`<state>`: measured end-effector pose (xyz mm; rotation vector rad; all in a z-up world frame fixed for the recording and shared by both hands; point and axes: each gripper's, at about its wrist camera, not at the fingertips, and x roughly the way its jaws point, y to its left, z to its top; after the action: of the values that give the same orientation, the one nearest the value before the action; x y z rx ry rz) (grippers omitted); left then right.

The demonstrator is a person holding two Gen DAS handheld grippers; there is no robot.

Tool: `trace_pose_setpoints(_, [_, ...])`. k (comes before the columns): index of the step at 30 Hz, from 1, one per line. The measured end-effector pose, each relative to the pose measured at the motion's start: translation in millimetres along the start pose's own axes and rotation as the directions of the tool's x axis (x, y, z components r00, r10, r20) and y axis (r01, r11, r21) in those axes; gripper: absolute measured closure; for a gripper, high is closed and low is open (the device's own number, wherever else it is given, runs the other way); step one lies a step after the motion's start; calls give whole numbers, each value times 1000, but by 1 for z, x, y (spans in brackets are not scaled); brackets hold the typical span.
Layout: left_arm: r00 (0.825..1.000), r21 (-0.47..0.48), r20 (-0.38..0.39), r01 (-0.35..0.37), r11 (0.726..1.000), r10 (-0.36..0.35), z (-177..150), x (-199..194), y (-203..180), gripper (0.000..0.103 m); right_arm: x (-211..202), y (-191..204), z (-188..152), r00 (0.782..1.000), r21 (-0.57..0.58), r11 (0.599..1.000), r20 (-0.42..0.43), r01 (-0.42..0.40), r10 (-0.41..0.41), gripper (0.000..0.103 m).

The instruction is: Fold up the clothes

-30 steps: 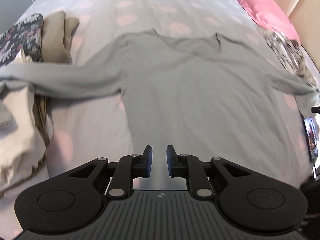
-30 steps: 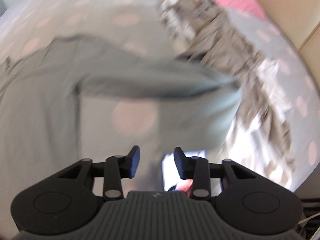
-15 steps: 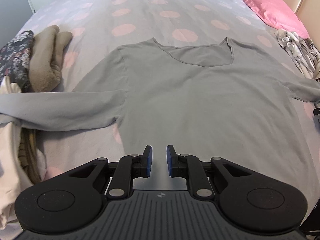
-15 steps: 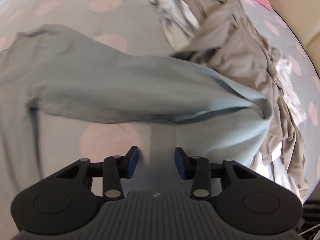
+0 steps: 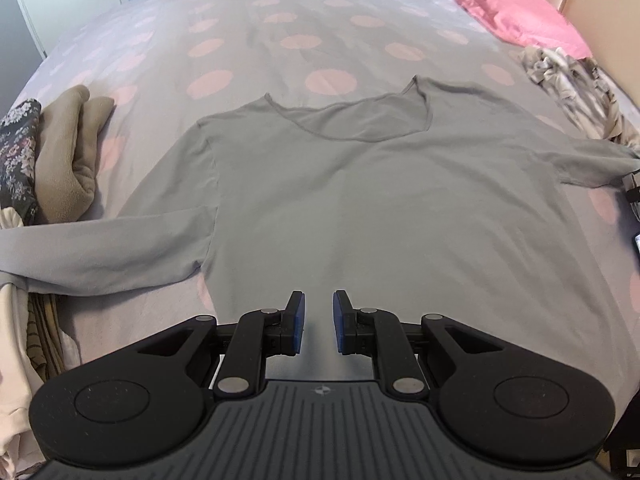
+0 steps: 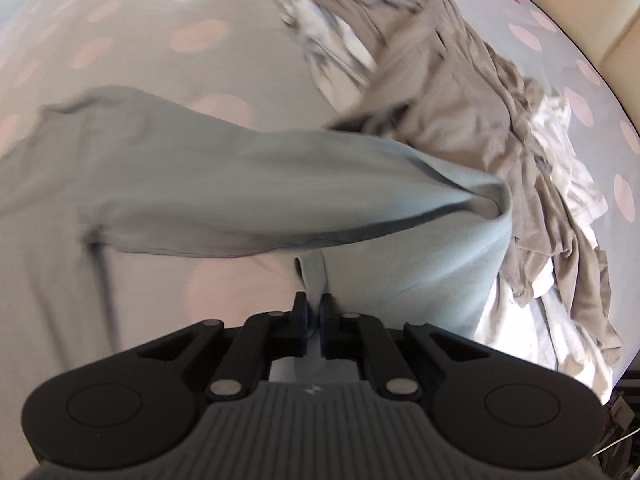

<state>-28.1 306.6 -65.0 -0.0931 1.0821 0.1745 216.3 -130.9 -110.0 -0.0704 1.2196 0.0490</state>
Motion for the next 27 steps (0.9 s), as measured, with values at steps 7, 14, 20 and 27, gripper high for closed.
trace_pose_setpoints(7, [999, 8, 38, 22, 1000, -22, 6, -16, -8, 91, -66, 64, 3, 986, -127, 984, 100, -124, 137, 97])
trace_pose_setpoints(14, [997, 19, 65, 44, 999, -45, 6, -25, -8, 91, -94, 165, -2, 956, -305, 918, 64, -253, 285, 97])
trace_pose_setpoints(20, [993, 45, 79, 80, 996, -83, 4, -28, -10, 88, -83, 247, -22, 932, -430, 835, -51, -344, 358, 97])
trace_pose_setpoints(27, [983, 96, 82, 156, 983, -164, -3, -23, -23, 74, -46, 301, -37, 938, -503, 795, -119, -340, 326, 90])
